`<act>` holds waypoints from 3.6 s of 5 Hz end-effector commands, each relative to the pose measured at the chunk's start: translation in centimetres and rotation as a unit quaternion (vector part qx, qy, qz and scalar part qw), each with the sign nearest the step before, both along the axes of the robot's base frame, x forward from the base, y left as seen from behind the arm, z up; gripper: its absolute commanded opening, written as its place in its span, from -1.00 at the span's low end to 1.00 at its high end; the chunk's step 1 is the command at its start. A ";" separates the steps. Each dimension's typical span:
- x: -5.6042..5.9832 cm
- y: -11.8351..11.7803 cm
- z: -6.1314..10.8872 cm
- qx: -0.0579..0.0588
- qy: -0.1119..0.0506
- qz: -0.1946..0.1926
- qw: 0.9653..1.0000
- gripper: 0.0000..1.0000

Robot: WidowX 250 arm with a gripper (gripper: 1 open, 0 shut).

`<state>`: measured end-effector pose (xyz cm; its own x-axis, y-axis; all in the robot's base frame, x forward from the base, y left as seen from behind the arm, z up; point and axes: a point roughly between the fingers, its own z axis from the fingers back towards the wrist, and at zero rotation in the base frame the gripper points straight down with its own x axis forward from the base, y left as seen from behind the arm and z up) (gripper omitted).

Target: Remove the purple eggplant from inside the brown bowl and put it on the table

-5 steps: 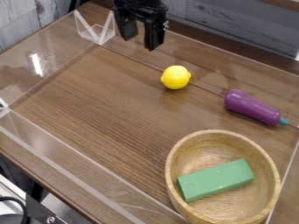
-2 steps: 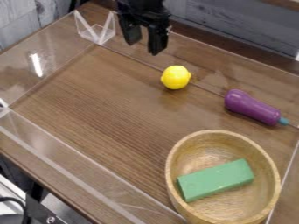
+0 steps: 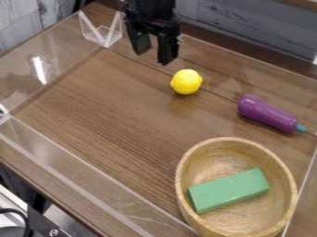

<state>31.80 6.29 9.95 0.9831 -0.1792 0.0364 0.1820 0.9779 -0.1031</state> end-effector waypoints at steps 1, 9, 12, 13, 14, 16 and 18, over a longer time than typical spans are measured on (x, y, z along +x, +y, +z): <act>0.7 -1.4 2.0 0.004 -0.040 -0.015 0.999 1.00; 1.2 -15.1 -0.7 -0.021 -0.035 -0.628 0.777 1.00; 2.2 -16.6 -2.8 -0.027 -0.036 -0.632 0.774 1.00; 2.6 -16.8 -3.3 -0.030 -0.036 -0.630 0.775 1.00; 2.7 -16.7 -3.6 -0.032 -0.037 -0.628 0.777 1.00; 2.9 -16.5 -3.9 -0.035 -0.036 -0.621 0.782 1.00; 3.1 -16.2 -4.1 -0.037 -0.036 -0.615 0.787 1.00</act>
